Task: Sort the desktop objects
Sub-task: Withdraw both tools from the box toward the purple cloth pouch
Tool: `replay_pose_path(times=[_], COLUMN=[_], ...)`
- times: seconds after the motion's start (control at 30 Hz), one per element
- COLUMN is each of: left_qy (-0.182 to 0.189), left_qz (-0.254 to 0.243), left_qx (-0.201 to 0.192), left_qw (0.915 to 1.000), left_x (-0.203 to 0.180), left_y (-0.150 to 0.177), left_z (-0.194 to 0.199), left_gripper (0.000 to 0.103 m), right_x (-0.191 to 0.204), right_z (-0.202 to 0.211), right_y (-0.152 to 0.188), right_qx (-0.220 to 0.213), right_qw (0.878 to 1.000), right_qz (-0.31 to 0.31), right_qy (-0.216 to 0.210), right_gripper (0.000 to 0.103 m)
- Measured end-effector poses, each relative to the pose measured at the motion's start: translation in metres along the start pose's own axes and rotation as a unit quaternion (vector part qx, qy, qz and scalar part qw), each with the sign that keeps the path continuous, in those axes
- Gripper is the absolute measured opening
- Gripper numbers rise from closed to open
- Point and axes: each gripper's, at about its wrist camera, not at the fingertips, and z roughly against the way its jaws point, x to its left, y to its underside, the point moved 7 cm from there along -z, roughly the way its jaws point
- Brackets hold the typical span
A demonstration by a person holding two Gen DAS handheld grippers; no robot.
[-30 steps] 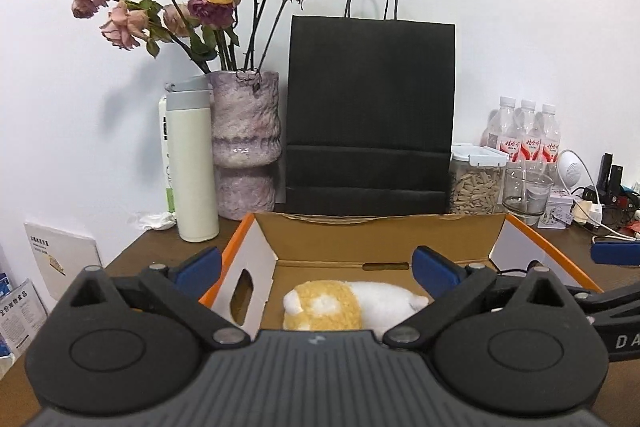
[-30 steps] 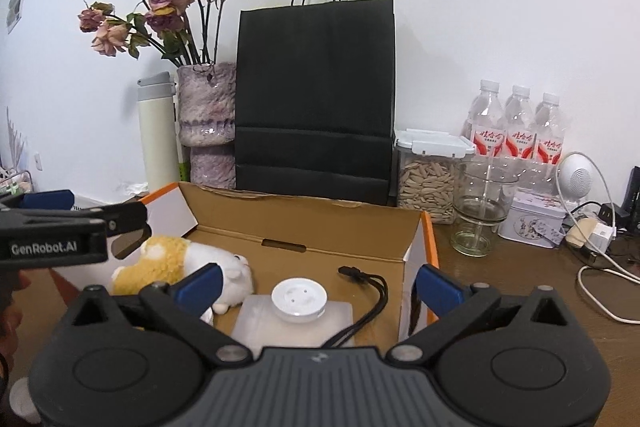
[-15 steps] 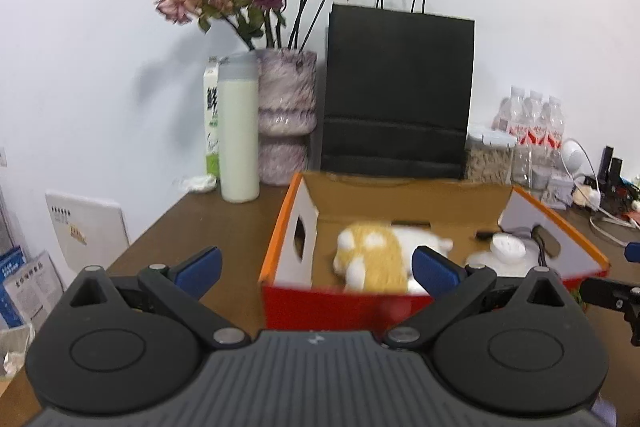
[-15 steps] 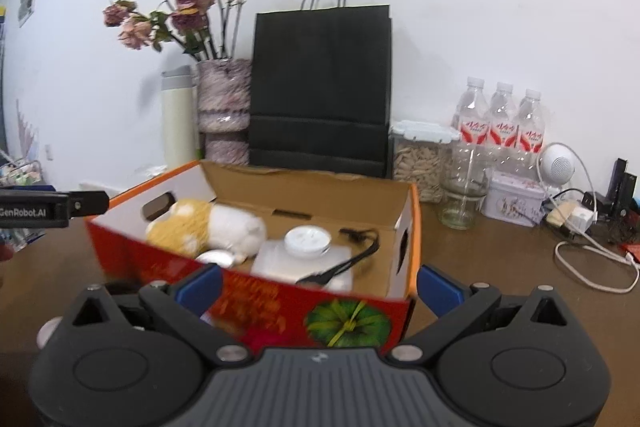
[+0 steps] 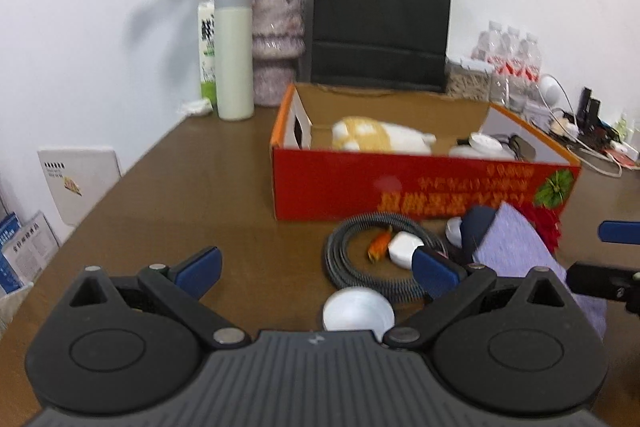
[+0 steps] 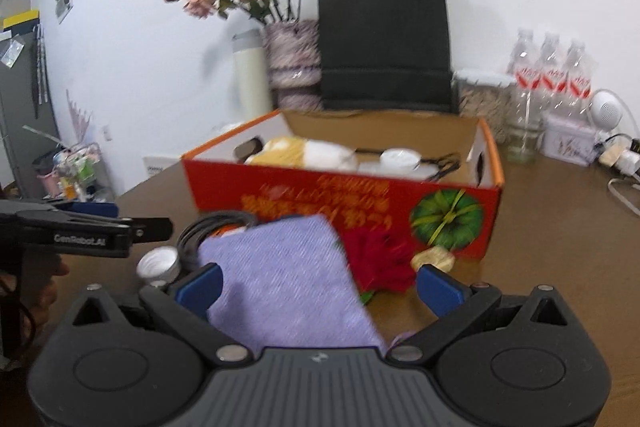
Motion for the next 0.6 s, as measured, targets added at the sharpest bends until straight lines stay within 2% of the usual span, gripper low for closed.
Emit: replay_pose_path(times=[0.27, 0.6], left_qy=[0.02, 0.033], left_qz=[-0.021, -0.016], left_qx=[0.025, 0.042], left_qw=[0.9993, 0.9985], left_x=[-0.011, -0.013], left_y=[0.015, 0.022], left_z=[-0.001, -0.009], left_gripper=[0.103, 0.102], right_x=[0.013, 0.003], right_z=[-0.011, -0.018], right_y=[0.019, 0.024], right_qx=[0.04, 0.062], right_qw=[0.999, 0.997], right_qz=[0.011, -0.034], right_qy=[-0.006, -0.025], right_gripper=[0.103, 0.101])
